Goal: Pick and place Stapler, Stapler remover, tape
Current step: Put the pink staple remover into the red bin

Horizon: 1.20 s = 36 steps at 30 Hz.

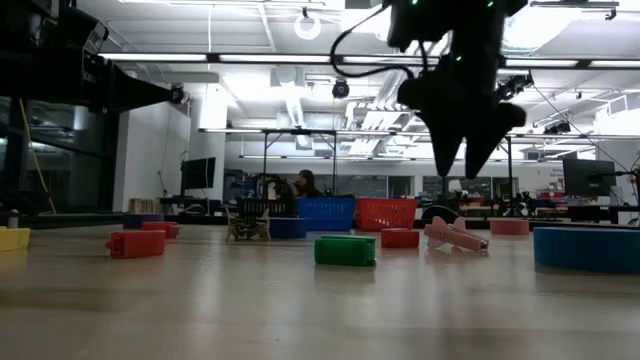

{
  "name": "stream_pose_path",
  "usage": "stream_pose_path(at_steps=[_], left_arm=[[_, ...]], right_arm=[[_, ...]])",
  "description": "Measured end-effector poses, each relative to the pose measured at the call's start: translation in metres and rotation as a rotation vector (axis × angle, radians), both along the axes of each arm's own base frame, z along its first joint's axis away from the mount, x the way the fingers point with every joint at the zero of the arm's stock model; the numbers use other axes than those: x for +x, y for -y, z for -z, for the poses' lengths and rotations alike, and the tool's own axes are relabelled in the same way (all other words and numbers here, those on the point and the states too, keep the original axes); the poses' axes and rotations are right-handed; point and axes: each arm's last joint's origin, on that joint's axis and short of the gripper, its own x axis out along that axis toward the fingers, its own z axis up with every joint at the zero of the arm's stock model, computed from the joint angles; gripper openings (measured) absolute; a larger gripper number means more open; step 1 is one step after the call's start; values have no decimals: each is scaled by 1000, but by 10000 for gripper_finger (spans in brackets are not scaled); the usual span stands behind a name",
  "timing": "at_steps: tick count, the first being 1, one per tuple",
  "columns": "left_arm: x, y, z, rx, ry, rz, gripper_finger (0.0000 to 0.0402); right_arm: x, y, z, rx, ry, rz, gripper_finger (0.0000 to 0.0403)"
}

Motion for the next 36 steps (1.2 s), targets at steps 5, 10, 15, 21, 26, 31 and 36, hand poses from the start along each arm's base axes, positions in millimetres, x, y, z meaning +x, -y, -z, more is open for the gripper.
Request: stream_pose_path(at_steps=[5,10,15,21,26,31,36], left_arm=[[0,0,0,0,0,0,3],[0,0,0,0,0,0,3],[0,0,0,0,0,0,3],[0,0,0,0,0,0,3],[0,0,0,0,0,-1,3],[0,0,0,0,0,-1,3],[0,0,0,0,0,-1,3]], right_arm=[[-5,-31,0,-23,-11,-14,268],[-10,-53,5,-42,-7,-21,268],[-17,-71,30,-15,56,-26,268],[-28,-83,60,-38,153,-43,268],[-38,-87,80,-72,219,-83,268],[-47,-92,94,-140,284,-168,268],[-53,-98,97,-214,291,-257,268]])
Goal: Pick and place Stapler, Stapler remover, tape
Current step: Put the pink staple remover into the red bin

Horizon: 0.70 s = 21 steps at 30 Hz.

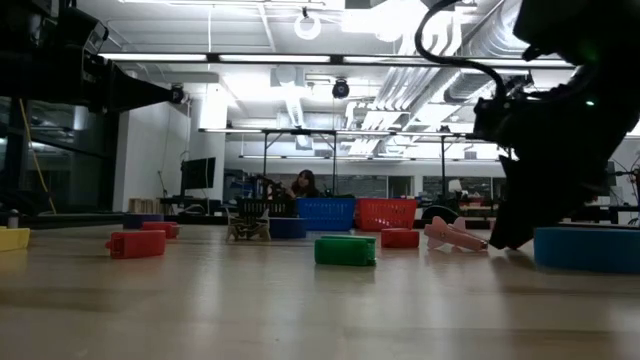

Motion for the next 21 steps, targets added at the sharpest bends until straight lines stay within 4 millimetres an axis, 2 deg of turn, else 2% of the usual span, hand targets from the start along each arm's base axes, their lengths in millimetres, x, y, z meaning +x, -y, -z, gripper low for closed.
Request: stream_pose_path(at_steps=[5,10,21], left_arm=[[0,0,0,0,-1,0,3],[0,0,0,0,-2,0,3],[0,0,1,0,-11,0,3]], right_arm=[[7,-5,6,-68,20,-69,268],[16,-9,18,-104,7,-36,268],[31,-6,23,-145,49,50,268]])
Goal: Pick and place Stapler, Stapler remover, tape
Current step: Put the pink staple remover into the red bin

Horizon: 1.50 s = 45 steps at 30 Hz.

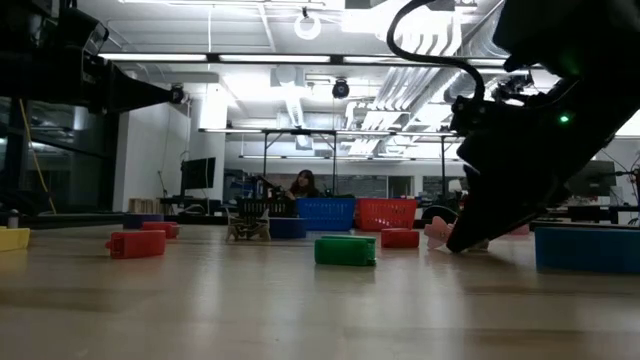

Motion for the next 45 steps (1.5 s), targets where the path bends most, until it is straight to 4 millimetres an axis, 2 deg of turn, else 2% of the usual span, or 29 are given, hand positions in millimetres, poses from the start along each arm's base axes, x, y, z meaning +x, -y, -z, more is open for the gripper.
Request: stream_pose_path(at_steps=[3,6,17,21,26,31,38,45], left_arm=[[0,0,0,0,-1,0,3],[0,0,0,0,-1,0,3],[0,0,0,0,-3,0,3],[0,0,0,0,-3,0,3],[0,0,0,0,-3,0,3],[0,0,0,0,-4,0,3],[0,0,0,0,-4,0,3],[0,0,0,0,-4,0,3]], right_arm=[[2,5,0,6,5,29,261],[3,9,1,7,8,52,237],[7,18,1,21,35,108,90],[9,20,-2,34,53,109,82],[11,29,-16,98,72,107,82],[17,53,-37,133,90,60,82],[33,96,-65,114,45,-112,83],[45,151,-91,78,45,-50,84]])
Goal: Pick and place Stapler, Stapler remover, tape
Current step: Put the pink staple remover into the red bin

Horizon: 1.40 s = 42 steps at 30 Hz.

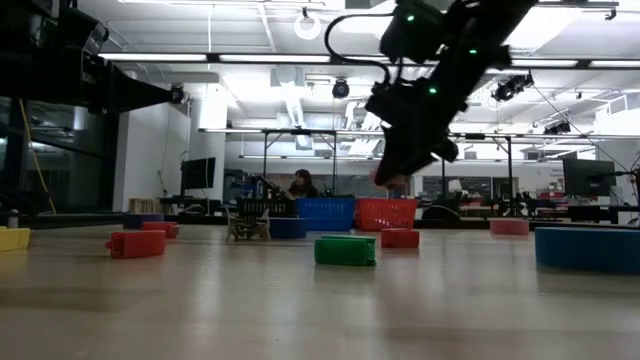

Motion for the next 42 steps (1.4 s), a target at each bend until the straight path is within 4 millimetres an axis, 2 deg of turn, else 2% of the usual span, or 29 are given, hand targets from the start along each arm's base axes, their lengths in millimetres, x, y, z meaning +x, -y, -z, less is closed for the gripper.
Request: stream_pose_path(at_steps=[7,12,20,30,37,42], left_arm=[[0,0,0,0,0,0,3],[0,0,0,0,0,0,3],[0,0,0,0,0,0,3],[0,0,0,0,0,1,3],[0,0,0,0,0,0,3],[0,0,0,0,0,0,3]], right_arm=[[4,56,-34,-54,34,105,84],[0,94,-50,-140,19,101,84],[-7,144,-42,-165,-100,-19,84],[0,197,-26,-143,-222,-197,85],[4,226,-18,-91,-358,-305,85],[8,233,-13,-82,-401,-401,85]])
